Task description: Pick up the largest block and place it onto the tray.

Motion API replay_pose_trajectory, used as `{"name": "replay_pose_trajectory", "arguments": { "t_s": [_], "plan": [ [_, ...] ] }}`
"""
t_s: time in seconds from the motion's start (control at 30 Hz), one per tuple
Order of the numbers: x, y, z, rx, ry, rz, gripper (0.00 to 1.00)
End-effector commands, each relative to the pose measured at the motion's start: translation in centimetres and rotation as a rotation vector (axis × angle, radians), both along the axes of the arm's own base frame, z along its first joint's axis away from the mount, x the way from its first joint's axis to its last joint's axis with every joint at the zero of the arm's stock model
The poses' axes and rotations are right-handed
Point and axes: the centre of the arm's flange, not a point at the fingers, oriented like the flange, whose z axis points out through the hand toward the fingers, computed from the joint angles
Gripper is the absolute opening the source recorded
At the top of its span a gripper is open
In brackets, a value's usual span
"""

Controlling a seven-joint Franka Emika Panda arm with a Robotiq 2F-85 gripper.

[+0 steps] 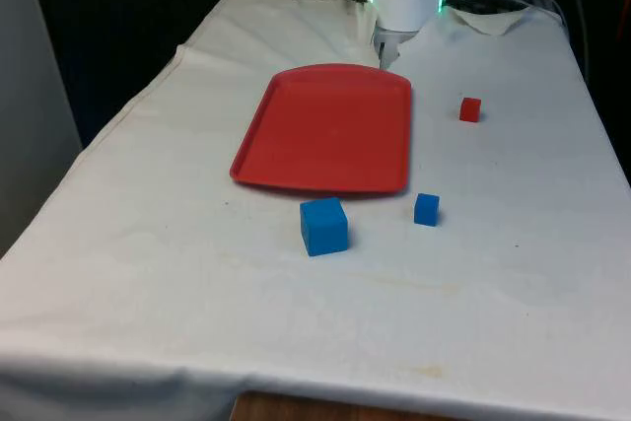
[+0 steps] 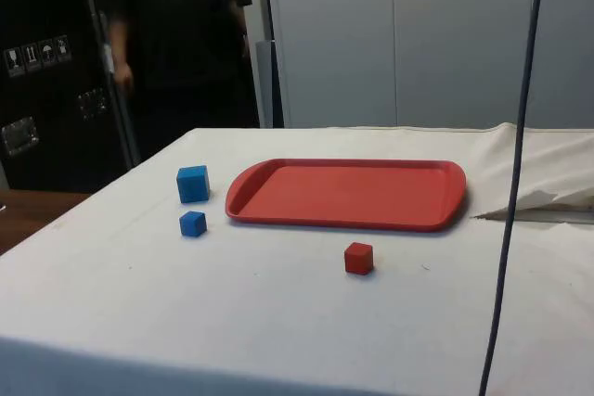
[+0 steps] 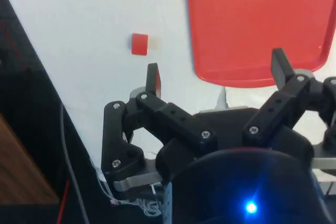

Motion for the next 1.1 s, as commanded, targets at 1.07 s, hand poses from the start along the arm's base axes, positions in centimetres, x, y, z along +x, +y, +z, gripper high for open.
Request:
{"name": "replay_pose_trajectory", "arguments": {
  "t_s": [1.07],
  "plan": [
    [6.7,0.2,-6.2,-0.032,-0.129,0.04,1.0]
  ]
}}
